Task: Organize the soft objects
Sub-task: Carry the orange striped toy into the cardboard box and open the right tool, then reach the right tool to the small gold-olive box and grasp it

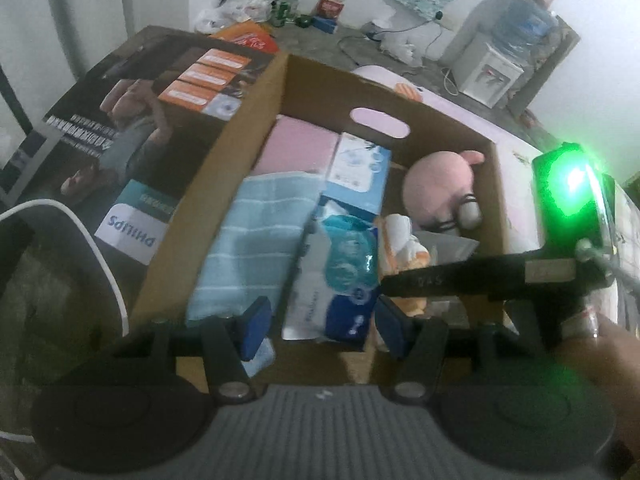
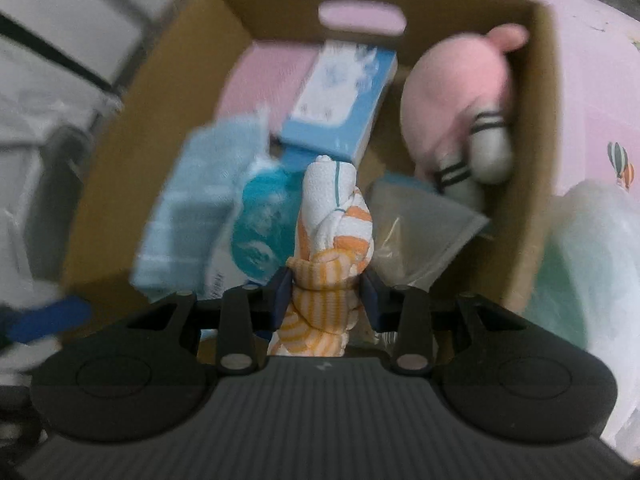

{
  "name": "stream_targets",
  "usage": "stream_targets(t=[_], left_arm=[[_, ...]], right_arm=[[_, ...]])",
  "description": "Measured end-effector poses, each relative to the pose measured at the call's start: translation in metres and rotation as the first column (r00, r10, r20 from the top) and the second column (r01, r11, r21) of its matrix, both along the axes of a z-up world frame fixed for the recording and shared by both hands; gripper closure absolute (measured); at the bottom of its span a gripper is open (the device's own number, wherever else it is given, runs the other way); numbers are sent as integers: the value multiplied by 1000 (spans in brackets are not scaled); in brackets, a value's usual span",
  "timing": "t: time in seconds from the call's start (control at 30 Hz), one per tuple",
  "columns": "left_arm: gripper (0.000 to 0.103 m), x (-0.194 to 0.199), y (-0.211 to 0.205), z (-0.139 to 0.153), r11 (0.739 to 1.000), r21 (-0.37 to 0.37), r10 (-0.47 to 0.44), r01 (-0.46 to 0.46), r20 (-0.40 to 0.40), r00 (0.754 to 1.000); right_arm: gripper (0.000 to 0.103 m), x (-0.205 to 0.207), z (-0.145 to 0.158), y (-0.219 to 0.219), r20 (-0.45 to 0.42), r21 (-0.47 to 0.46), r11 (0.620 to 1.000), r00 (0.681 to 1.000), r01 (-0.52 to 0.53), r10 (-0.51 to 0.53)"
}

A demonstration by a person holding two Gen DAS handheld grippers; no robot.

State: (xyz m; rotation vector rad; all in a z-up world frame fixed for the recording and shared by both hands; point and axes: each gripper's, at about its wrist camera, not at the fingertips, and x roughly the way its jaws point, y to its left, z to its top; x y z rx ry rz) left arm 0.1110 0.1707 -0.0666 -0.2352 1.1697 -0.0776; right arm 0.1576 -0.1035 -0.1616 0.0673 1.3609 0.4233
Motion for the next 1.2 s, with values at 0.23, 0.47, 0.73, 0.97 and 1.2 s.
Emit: stream_targets(t=[0.23,0.47,0.73,0.97,1.2], left_arm=[[44,2,16,-6,1000,-23,1,-2,-11,1000],[44,-1,16,-10,1000,-27,-13,12,-20,1000],[44,-9,5,-9,999,-23,-25,25,-24,999],[40,-17,-21,8,998,-3,-62,62,10,998],[31,-32,-76,28,990,36,-141,139,46,989]], right_arm=[[66,3,-11,19,-5,-115,993,1000,7,-7],[66,12,-26,24,-5,-123,989,996,85,-86],[42,8,-15,19,27,-25,993,993,115,-114],[22,-9,28,-2,137,146,980,979,133,-154],[22,-34,55,-85,107,507,830,938,233,-329]])
